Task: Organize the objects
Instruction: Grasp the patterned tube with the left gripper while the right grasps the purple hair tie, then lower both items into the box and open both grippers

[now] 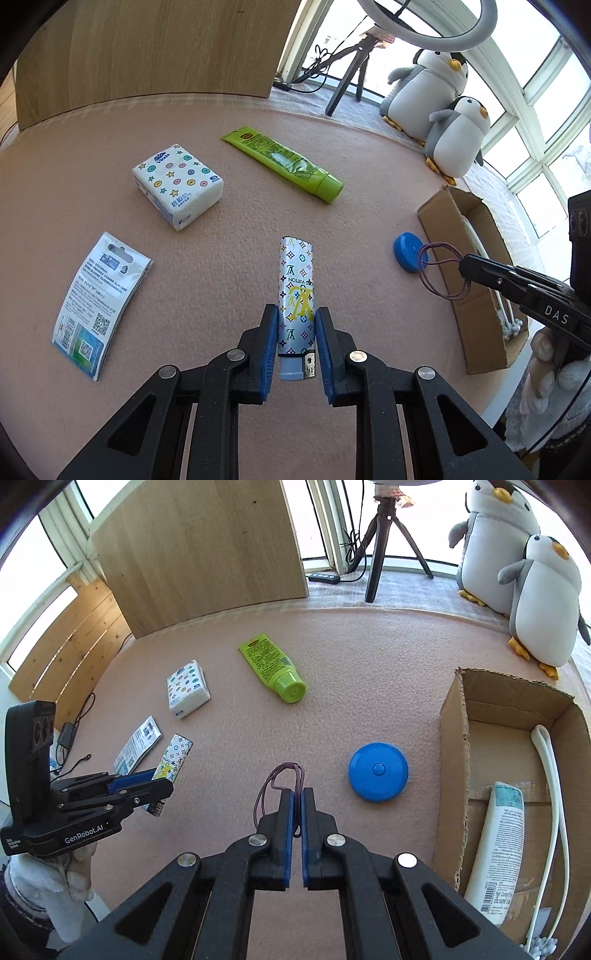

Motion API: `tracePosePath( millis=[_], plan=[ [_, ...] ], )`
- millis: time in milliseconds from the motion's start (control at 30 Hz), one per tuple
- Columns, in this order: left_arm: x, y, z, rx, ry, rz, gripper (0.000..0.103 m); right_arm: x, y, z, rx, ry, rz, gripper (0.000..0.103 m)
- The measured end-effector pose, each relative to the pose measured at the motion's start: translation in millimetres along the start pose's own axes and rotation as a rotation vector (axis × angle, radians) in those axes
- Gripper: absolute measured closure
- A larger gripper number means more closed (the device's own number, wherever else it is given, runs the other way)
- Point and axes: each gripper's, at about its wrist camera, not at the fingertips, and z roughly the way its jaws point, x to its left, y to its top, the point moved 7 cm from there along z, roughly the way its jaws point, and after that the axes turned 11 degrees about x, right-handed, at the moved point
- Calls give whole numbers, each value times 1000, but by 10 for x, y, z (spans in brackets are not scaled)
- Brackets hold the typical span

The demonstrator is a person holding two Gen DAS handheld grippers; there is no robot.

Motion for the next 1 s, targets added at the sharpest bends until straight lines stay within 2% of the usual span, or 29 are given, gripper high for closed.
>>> tracePosePath(
  millis=[167, 400, 767, 1000],
  plan=[
    [-352, 67, -25, -6, -49, 45, 81, -288, -58, -348, -66, -8, 77, 100],
    [-1006, 108, 84, 12, -108, 143, 81, -853, -277, -704, -127, -69, 195, 100],
    [-2172, 43, 389, 78, -205, 333, 81, -1596, -715, -955, -151, -117, 355, 100],
    [-2619, -117, 547, 116, -226, 404, 81, -1799, -876, -1006, -153, -116, 399, 100]
  ],
)
